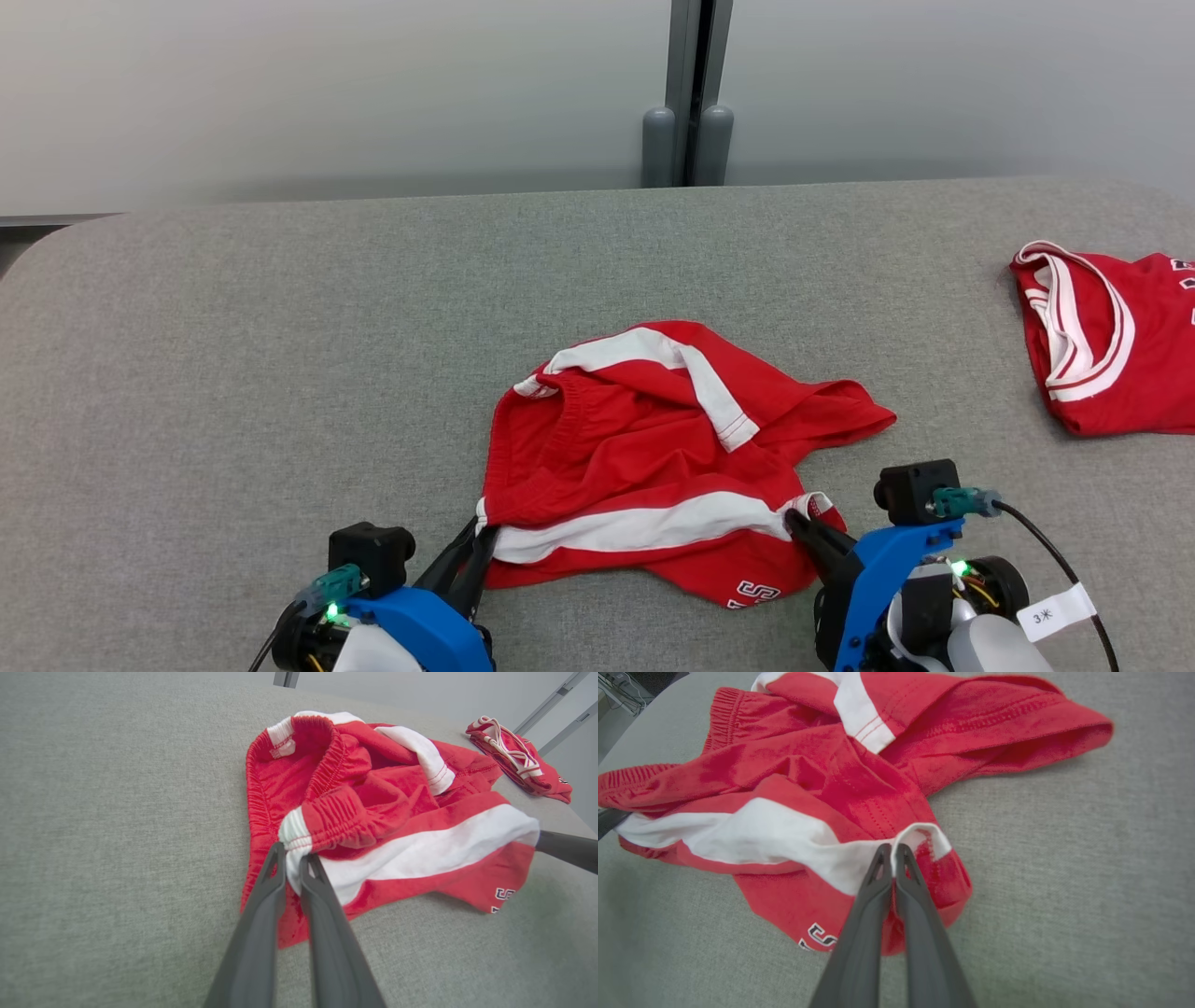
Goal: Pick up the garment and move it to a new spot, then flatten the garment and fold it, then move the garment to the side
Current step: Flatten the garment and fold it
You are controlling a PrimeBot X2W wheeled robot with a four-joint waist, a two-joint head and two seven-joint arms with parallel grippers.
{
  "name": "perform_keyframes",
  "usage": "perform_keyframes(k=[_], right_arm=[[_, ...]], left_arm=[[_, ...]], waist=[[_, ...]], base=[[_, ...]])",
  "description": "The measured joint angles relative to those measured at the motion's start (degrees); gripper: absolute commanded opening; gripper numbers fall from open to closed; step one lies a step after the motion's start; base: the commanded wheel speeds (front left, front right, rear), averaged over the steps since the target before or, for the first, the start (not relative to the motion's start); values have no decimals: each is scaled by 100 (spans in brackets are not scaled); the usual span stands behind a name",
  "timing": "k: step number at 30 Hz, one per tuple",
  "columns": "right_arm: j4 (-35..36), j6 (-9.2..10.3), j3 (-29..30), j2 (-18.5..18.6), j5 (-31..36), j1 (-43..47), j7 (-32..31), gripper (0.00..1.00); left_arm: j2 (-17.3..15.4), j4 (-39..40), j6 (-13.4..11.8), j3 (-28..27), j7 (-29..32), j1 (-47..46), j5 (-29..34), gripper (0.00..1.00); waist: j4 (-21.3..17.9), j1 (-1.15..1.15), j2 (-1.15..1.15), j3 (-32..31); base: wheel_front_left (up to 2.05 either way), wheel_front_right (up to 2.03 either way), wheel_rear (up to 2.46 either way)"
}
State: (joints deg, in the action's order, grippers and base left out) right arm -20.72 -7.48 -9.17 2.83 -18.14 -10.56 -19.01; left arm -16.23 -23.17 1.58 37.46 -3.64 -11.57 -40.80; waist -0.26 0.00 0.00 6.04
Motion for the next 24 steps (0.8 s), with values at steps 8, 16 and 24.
perform_keyframes(k=[8, 16, 24], right_arm=[[621, 0, 107, -1, -56, -149, 721, 0], [1700, 0, 246, 1, 77, -251, 900, 0], [1483, 0, -124, 651, -178, -1746, 347, 0]], left_arm=[[124, 314, -2, -305, -275, 3, -334, 0], [455, 1189, -1, -949, -336, -66, -1249, 0], [537, 1328, -267, -1446, 675, -1445, -2031, 0]], waist=[[-16, 0, 0, -10], [-57, -1, 0, 22], [-147, -1, 0, 419]], base=[[0, 0, 0], [0, 0, 0], [0, 0, 0]])
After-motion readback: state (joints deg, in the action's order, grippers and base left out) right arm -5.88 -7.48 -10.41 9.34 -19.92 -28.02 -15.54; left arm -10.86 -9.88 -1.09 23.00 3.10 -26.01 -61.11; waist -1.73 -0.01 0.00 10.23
